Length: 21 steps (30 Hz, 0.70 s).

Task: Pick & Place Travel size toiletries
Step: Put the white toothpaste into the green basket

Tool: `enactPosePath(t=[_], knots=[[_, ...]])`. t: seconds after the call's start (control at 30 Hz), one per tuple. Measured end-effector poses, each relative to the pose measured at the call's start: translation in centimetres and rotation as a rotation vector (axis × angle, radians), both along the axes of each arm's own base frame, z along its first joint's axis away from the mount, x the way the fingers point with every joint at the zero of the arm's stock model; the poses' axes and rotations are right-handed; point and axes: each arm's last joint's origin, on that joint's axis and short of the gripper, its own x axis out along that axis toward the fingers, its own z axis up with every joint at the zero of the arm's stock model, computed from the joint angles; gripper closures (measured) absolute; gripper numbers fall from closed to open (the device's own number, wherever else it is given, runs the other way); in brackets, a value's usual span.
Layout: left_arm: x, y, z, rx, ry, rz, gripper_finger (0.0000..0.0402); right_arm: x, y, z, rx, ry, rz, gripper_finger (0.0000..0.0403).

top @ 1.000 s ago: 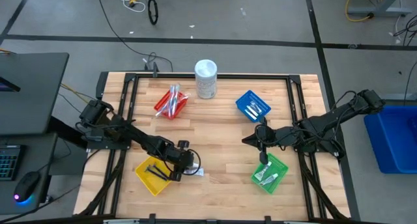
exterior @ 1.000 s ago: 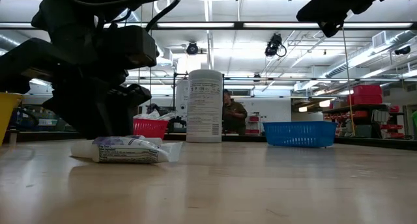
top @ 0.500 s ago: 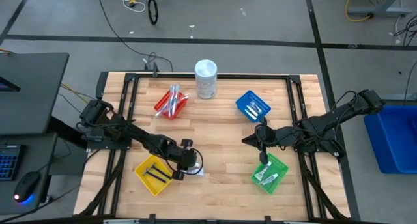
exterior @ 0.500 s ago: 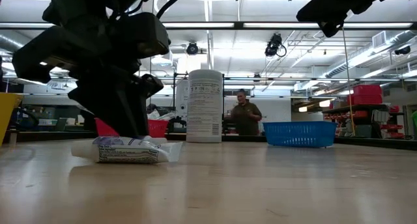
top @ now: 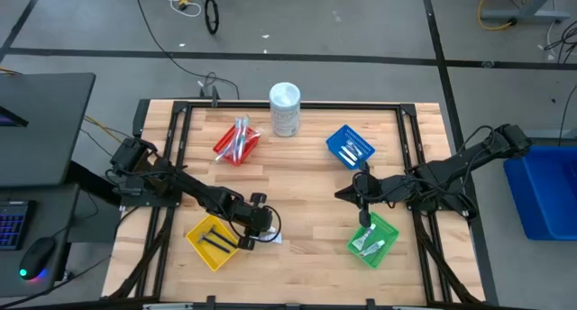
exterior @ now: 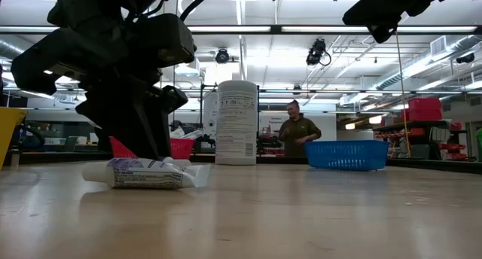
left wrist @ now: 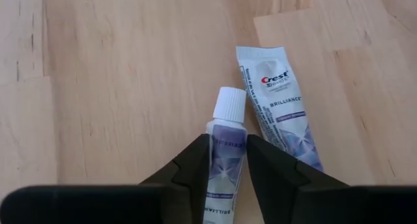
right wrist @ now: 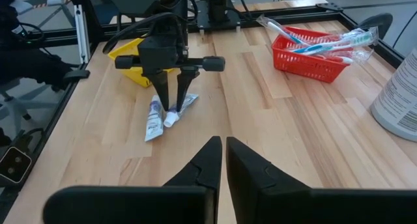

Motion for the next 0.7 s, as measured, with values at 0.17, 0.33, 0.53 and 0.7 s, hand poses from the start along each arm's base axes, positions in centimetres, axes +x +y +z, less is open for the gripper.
enactPosePath(t=[0.17, 0.33, 0.53, 0.7], knots=[[0.01, 0.03, 0.0, 0.011, -0.003, 0.001, 0.0252, 0.0, 0.0, 0.0, 0.0, 0.0, 0.0, 0.0373], [-0.13, 0.08, -0.1, 0.015, 0.014, 0.004, 0.0217, 0.0, 0.0, 0.0, 0.0, 0.0, 0.0, 0.0375], [-0.48, 0.23, -0.47, 0.026, 0.036, 0.009, 0.0208, 0.0, 0.0, 0.0, 0.0, 0.0, 0.0, 0.0375], [-0.65, 0.3, -0.7, 0.03, 0.04, 0.011, 0.0216, 0.0, 0.0, 0.0, 0.0, 0.0, 0.0, 0.0373]])
